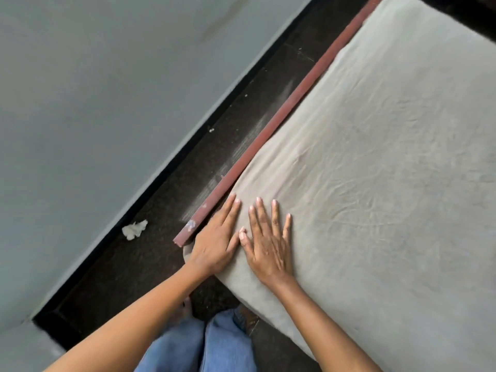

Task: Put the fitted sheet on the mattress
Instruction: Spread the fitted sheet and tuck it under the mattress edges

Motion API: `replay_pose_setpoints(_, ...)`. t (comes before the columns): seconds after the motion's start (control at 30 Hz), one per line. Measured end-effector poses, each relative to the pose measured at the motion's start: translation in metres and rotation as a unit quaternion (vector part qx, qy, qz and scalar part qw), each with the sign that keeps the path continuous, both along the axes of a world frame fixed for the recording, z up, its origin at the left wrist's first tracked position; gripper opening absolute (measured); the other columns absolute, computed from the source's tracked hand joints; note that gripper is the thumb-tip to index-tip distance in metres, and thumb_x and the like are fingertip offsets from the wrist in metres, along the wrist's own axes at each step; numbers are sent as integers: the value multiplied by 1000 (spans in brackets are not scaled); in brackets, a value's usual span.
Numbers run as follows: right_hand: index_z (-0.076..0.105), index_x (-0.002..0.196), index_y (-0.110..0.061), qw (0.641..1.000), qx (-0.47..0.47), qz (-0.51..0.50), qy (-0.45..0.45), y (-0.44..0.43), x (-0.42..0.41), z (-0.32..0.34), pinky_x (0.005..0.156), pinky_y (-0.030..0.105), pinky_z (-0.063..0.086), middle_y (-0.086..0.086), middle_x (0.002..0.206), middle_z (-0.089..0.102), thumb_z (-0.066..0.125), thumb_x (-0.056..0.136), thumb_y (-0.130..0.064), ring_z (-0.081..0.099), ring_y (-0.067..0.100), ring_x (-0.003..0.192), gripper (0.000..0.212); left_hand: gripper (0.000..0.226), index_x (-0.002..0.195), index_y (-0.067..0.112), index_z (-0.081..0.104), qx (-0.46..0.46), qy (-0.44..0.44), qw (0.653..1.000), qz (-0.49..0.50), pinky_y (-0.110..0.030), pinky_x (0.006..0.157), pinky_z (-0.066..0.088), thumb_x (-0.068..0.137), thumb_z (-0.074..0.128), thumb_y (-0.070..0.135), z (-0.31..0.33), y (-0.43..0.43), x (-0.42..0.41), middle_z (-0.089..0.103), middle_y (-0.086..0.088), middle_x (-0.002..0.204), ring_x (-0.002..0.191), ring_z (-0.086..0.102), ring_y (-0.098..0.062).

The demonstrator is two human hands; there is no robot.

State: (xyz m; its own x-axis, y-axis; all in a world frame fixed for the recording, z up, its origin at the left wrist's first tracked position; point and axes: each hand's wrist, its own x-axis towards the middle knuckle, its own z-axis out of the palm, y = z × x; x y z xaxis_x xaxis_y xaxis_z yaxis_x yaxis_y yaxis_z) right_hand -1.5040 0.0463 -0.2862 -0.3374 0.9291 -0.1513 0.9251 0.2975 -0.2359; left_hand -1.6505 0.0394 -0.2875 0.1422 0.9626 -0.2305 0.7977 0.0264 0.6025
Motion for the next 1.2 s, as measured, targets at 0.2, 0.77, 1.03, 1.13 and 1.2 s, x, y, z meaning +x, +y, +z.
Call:
replay_pose_setpoints(0.2,52,129,-13,998,59,-21,-15,78,-9,17,100,52,39,18,137,50,41,83,-42,48,37,123,56,42,138,24,43,-181,-214,936,213,-11,103,17,102,29,39,3,-25,-15,42,9,143,130,33,0)
replay_pose_setpoints(0.77,65,105,-20,984,18,118,-131,-51,-90,2,111,64,9,11,145,43,28,86,-50,18,35,143,52,58,135,21,49,-434,-4,891,131,-41,106,36,98,18,54,-40,-133,-65,49,-12,140,129,45,-29)
replay_pose_setpoints(1.03,33,142,-11,990,122,-46,51,-41,-20,16,111,48,19,15,149,36,32,95,-46,27,29,139,59,38,119,14,58,158,62,973,155,-40,92,37,87,42,27,25,-84,-22,60,-5,116,108,54,-23)
replay_pose_setpoints(1.13,31,147,-12,988,76,-132,-3,-13,58,13,113,54,16,11,155,24,26,92,-53,20,31,143,69,47,129,16,51,192,91,977,10,-43,109,22,83,43,27,33,-54,16,51,-7,135,128,44,-25)
replay_pose_setpoints(1.2,20,150,-16,987,1,-155,-44,-12,86,6,116,54,8,5,159,10,13,85,-60,7,29,146,79,49,134,17,48,204,95,974,-37,-45,113,14,88,39,29,34,-43,43,45,-9,143,135,38,-26)
